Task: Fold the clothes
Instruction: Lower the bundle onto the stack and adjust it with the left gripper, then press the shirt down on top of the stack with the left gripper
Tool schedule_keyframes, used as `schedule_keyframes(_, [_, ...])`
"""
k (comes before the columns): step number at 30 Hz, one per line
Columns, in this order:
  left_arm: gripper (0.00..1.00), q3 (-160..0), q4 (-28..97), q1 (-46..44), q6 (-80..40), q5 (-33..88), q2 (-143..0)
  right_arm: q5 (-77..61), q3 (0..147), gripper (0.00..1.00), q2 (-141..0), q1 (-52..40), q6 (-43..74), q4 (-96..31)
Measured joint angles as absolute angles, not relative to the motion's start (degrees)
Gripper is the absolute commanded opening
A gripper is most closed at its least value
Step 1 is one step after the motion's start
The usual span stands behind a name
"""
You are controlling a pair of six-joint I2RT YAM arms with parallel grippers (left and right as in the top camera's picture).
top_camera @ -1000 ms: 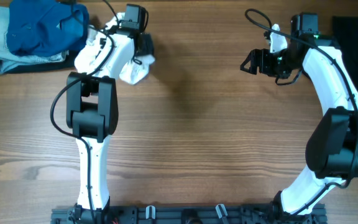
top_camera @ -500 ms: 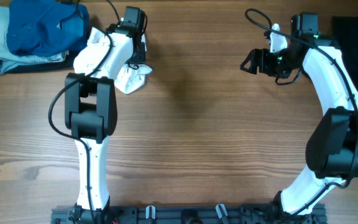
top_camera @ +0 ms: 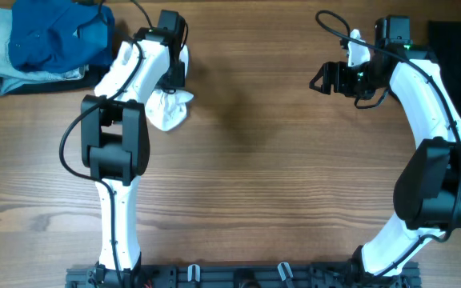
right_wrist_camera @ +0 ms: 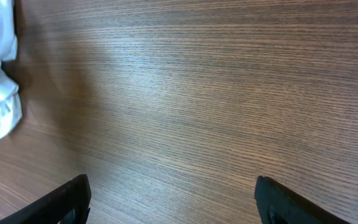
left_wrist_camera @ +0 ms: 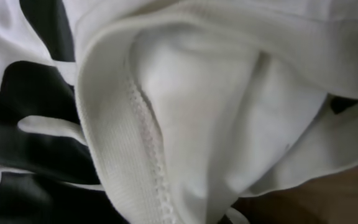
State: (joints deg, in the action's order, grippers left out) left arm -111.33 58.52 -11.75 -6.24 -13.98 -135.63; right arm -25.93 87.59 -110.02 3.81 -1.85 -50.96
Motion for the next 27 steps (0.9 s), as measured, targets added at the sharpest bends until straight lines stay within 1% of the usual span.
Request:
schedule_keyframes(6, [0.04,-111.7,61.3,-11.9,-6.0,-14.1,-132.1,-25.9,87.6,0.85,-110.0,3.8,-1.8,-50.9])
schedule_keyframes(13, [0.04,-112.2,61.4,-11.9,-5.9,-15.2,-123.7,-25.9,87.6,0.85,-110.0,3.8,-1.8,-50.9])
schedule_keyframes(17, [0.04,-113.9,61.2,-11.9,-3.9,-17.3,-119.3,-25.9,87.6,0.86,-110.0,3.8,-1.8,-50.9])
schedule_keyframes(23, [0.04,-118.7,56.7,-12.0,2.9,-26.3,-115.0,-25.9,87.6,0.86,-110.0,3.8,-1.8,-50.9])
schedule_keyframes(27, [0.04,-121.6,47.2,-11.8,12.6,-35.7,-113.9,-25.9,87.6,0.86,-110.0,3.8,-1.8,-51.0])
